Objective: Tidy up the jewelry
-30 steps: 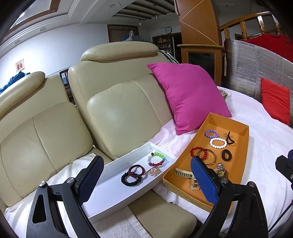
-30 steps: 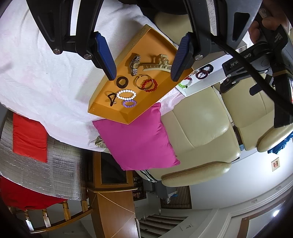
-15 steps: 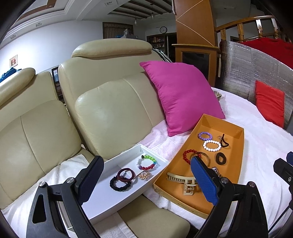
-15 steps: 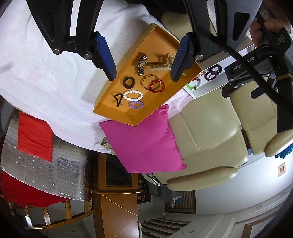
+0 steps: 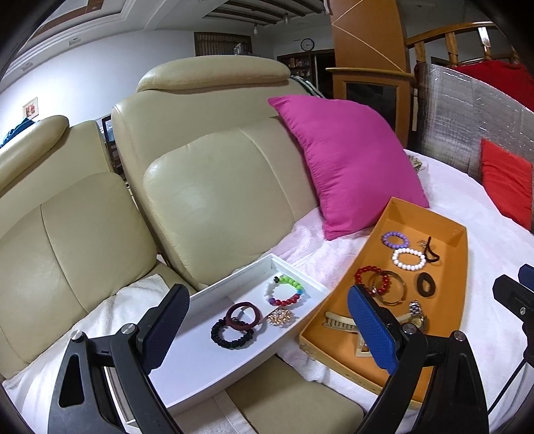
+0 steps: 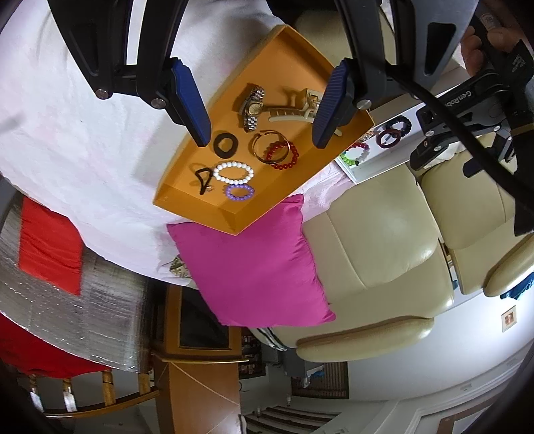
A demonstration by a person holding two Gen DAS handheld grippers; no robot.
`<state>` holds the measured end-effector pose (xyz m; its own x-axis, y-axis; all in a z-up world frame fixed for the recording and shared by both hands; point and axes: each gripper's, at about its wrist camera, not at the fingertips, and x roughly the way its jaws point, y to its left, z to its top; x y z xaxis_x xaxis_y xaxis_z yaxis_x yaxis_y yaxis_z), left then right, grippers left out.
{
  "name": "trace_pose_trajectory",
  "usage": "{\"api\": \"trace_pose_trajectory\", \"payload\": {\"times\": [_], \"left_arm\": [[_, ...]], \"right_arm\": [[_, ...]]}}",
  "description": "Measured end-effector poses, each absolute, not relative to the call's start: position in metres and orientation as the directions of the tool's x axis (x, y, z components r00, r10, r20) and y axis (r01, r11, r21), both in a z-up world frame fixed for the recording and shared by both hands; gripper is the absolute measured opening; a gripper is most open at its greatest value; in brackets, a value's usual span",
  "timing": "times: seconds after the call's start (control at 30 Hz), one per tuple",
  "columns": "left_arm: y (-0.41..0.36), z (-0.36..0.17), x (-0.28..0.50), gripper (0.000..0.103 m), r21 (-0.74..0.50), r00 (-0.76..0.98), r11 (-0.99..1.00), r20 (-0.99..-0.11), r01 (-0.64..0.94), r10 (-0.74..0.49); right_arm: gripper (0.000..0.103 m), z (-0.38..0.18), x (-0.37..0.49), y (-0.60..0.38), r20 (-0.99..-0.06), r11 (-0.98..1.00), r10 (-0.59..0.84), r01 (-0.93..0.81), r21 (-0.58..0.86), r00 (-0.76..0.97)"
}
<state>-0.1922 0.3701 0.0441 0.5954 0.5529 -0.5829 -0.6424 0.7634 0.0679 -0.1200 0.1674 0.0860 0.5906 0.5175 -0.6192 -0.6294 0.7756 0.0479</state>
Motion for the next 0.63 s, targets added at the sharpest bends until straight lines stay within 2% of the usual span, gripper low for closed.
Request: {"api": "trace_pose_trajectory", "payload": {"times": [0.47,0.63], "left_arm": [[0.37,0.046,-0.185,0.096,0.1,0.576,0.744,-0.568,-0.661,0.588],[0.333,0.064,-0.158,0.096,0.106,0.629,0.806,-0.569,-0.583,0.529]], "right_arm": [[0.067,0.072,-0.104,0.19,-0.629,0.735,0.555,-0.675,0.066,0.544],[0.067,0.082,-0.092,0.153,-0.592,0.761,0.565,-0.64,0.105,0.575]]}}
